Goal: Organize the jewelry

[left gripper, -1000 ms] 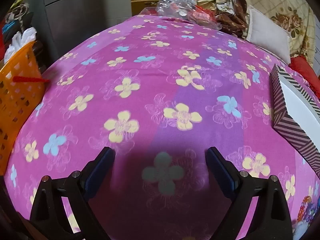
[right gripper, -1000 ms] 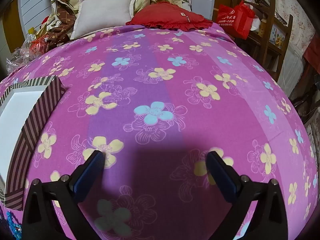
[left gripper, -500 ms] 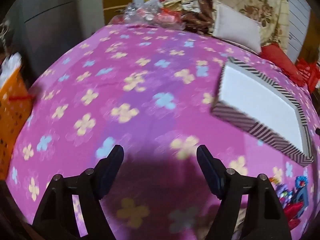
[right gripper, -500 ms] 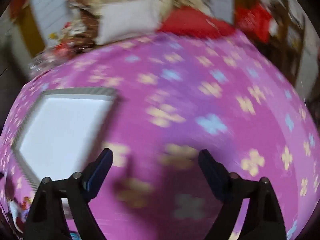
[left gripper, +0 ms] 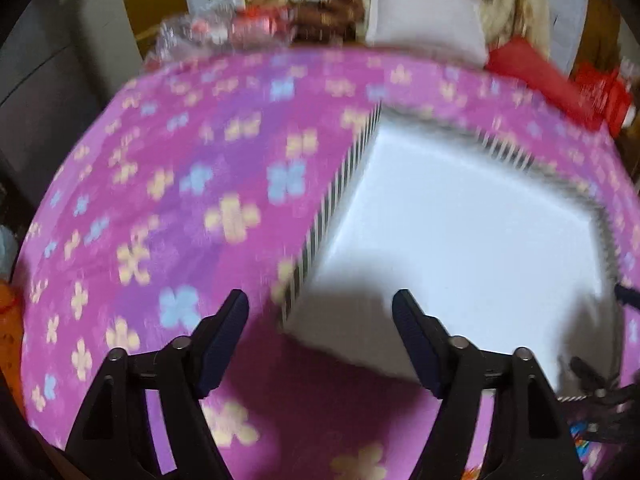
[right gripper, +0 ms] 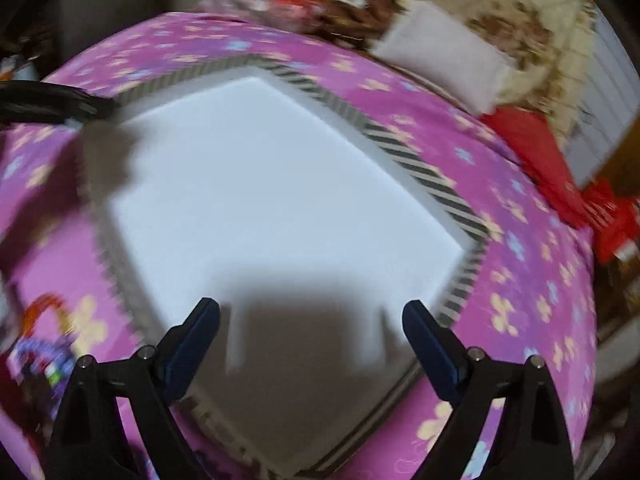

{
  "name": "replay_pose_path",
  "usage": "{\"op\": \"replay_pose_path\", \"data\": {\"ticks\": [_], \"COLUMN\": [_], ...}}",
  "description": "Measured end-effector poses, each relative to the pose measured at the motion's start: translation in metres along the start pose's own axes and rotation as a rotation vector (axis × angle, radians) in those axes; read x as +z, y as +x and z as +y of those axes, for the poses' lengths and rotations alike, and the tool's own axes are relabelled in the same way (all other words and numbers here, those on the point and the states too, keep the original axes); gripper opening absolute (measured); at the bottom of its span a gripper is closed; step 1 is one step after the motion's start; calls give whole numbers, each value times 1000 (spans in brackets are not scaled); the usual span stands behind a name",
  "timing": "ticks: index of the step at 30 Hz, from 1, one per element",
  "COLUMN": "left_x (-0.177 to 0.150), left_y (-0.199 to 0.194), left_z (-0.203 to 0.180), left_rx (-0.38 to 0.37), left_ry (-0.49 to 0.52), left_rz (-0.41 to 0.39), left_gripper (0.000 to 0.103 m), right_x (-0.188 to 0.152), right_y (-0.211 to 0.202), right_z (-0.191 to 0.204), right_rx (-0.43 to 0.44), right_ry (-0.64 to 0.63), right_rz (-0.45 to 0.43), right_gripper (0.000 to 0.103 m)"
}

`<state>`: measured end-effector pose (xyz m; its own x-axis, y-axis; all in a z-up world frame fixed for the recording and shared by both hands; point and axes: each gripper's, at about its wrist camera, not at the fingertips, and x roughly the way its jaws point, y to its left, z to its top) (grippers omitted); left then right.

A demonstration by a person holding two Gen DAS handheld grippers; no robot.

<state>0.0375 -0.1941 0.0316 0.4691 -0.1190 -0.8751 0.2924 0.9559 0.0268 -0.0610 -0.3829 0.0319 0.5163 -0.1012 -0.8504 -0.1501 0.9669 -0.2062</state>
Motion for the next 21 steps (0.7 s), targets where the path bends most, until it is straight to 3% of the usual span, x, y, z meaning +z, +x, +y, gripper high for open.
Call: {"op": "replay_pose_path", "data": {"ticks": [4,7,10,13,16,21], "left_x": [-29,-48,-65,-76,-84,-102], "left_y": [-12,-19,-36,-60,-91,-134], "left_z": [12,15,9,6,4,5], "left_rx": [-70,-90,-82,-87,-41,-40], "left_ry": [-32,-27,2,7,17,4], "left_rz": [29,67,65,11,-103,-248], "left_gripper": [56,56,52,51,51,51], "right_x": [-14,-28,-33,-40,-49,-60], "right_y": [-5,-13,-18,-34,-62,-99], "right_z": [-6,-4,-3,-1,-8,-16], "right_rx": [21,59,36,-12,-45,22], "right_ry": [-26,-50,-63,-20,97,276], "right_rz": [18,21,28,-6,-79,-165], "right_gripper": [95,95,95,95,95,95]}}
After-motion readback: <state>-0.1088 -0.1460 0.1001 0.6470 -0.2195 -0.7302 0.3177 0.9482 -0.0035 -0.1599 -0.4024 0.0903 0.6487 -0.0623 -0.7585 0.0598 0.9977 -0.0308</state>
